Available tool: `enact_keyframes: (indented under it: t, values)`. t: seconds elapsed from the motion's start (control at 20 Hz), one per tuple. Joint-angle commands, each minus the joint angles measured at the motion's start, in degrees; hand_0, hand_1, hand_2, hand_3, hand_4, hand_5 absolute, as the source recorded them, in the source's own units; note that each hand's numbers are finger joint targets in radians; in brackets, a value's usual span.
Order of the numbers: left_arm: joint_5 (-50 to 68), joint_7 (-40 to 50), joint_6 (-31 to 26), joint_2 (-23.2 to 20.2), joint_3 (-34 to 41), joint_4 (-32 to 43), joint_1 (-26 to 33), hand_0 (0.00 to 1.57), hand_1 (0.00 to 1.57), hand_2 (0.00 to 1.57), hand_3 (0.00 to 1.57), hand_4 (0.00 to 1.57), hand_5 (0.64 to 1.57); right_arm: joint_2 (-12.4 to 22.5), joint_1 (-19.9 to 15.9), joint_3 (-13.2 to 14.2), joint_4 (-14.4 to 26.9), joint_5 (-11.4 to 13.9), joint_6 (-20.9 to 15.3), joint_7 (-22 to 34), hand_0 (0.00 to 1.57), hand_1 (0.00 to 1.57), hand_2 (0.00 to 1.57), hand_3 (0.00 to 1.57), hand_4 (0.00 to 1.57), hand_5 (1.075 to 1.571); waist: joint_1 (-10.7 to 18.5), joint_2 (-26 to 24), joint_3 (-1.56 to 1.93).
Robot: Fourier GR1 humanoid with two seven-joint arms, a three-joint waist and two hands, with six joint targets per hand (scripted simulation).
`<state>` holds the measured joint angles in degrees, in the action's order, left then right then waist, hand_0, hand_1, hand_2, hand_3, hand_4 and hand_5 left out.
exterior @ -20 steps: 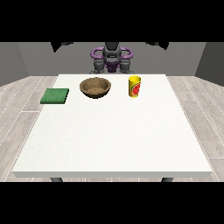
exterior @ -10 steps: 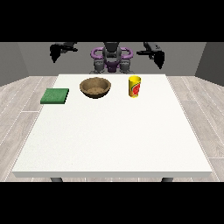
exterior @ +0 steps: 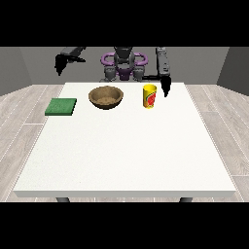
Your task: Pick the cup and pour the ball into the bowl, then pick the bowl and place it on the pad
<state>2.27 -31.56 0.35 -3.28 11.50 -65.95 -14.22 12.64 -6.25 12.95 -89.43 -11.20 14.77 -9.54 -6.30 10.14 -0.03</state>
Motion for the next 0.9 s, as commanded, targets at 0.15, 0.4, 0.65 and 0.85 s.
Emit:
enact_keyframes:
  t: [0.15,0.4,0.65,0.85]
  values:
    - [-2.3,-9.7,4.2,2.6,-0.1,15.1,-6.4,0.00,0.00,0.00,0.00,0.00,1.517,-1.0,-0.9,-0.8,2.5,1.1,0.0,-1.3,0.00,0.00,0.00,0.00,0.00,1.570,-0.7,1.1,0.00]
    - [0.7,-18.4,1.8,-2.4,5.3,23.3,-10.9,0.00,0.00,0.00,0.00,0.00,1.520,0.9,-1.5,0.9,2.7,0.2,3.4,-7.4,0.00,0.00,0.00,0.00,0.00,1.571,-3.2,8.0,-0.02]
    - [-0.8,-16.8,3.3,-1.8,3.1,29.8,-14.0,0.00,0.00,0.00,0.00,0.00,1.523,1.2,-3.0,1.0,7.4,0.8,3.0,-5.6,0.00,0.00,0.00,0.00,0.00,1.571,-0.8,3.2,0.00]
    - [-0.9,-22.0,6.8,-0.3,4.0,31.8,-15.2,0.00,0.00,0.00,0.00,0.00,1.559,4.6,-4.8,4.3,9.9,-1.2,6.0,-9.1,0.00,0.00,0.00,0.00,0.00,1.571,-2.2,6.7,0.01]
